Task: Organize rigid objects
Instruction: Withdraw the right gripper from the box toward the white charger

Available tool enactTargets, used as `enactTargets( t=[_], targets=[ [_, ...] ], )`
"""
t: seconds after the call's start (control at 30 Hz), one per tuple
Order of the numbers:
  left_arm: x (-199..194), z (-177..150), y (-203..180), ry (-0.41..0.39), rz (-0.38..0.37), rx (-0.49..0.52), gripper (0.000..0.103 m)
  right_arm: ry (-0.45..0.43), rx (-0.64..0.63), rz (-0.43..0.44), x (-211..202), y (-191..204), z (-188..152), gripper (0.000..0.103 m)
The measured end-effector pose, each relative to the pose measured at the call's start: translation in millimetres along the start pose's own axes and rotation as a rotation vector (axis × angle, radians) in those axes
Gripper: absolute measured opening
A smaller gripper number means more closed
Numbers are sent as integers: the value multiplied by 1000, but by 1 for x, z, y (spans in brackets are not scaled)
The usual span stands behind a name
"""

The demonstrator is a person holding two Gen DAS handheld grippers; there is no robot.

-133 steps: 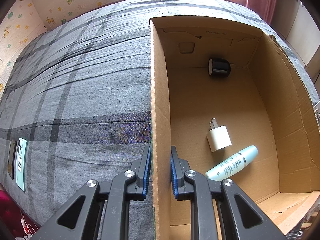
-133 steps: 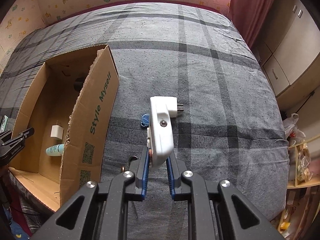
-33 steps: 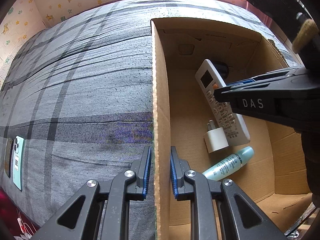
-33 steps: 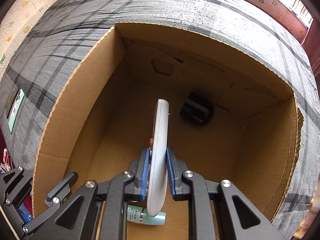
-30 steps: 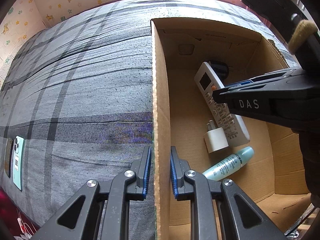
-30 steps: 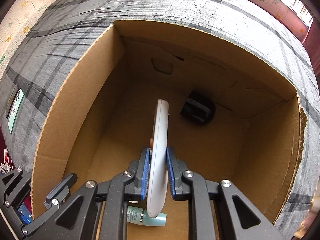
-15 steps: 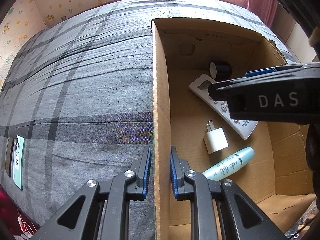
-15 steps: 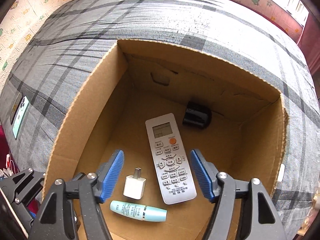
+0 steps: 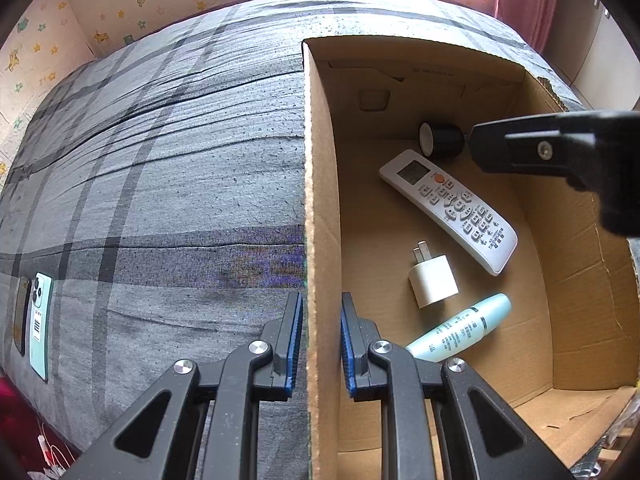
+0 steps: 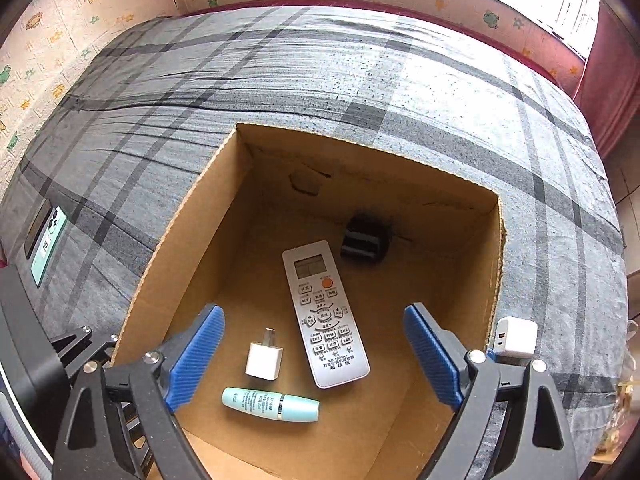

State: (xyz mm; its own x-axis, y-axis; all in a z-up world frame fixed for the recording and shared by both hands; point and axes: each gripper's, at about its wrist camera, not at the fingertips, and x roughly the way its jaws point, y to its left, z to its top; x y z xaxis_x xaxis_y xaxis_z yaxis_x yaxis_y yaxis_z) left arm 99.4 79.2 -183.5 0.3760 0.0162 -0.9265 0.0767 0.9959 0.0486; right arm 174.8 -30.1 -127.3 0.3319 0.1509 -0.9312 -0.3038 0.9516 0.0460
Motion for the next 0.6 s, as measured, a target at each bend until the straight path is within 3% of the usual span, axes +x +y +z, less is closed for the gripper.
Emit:
enactTargets(
  t=[0.2, 0.6],
  targets=[
    [-1, 0, -2, -2, 2, -2, 20, -24, 34, -5, -16, -12, -2, 99],
    [-2, -1, -6, -5, 2, 17, 13, -70, 122, -57, -46, -63, -11, 101]
  ],
)
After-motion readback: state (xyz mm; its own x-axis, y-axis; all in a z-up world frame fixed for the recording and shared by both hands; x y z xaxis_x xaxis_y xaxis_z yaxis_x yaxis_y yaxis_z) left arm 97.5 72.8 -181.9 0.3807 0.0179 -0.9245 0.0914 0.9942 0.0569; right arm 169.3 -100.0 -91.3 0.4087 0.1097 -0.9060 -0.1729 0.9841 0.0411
